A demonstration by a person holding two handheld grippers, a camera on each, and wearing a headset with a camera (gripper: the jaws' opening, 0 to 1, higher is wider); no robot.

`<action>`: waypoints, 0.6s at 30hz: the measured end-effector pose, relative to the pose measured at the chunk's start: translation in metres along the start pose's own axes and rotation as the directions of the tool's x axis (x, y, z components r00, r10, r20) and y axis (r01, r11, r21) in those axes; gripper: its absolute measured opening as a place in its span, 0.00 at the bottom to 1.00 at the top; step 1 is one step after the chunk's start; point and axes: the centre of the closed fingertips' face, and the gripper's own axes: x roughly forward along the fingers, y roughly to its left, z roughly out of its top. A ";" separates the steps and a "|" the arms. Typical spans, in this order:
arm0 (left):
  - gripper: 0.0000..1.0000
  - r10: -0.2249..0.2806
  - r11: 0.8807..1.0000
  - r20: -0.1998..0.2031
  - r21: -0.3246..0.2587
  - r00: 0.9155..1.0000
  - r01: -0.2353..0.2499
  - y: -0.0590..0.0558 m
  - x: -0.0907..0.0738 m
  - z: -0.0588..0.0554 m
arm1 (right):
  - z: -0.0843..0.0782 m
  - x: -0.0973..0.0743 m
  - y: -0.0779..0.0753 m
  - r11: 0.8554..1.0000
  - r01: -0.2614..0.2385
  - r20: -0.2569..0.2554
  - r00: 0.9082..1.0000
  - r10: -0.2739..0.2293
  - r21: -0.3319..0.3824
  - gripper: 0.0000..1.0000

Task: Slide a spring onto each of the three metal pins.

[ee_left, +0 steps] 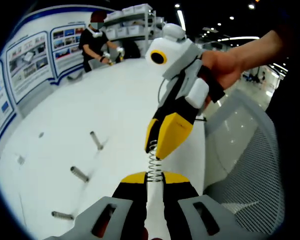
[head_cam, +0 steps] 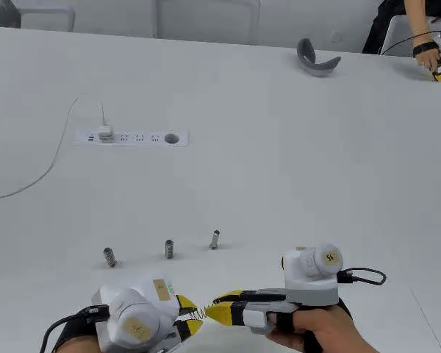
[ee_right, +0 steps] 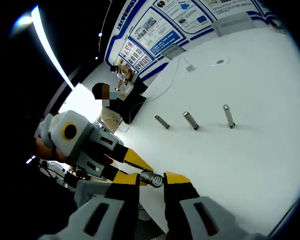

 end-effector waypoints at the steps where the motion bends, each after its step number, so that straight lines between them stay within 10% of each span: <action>1: 0.10 0.000 1.000 0.000 0.000 1.000 0.000 0.000 0.000 0.000 | 0.000 0.000 0.001 1.000 -0.004 -0.001 1.000 0.004 0.000 0.19; 18: 0.10 -0.017 1.000 0.042 -0.006 0.999 0.017 0.001 0.002 0.012 | 0.009 0.001 0.013 0.996 -0.019 -0.066 0.998 0.013 -0.084 0.13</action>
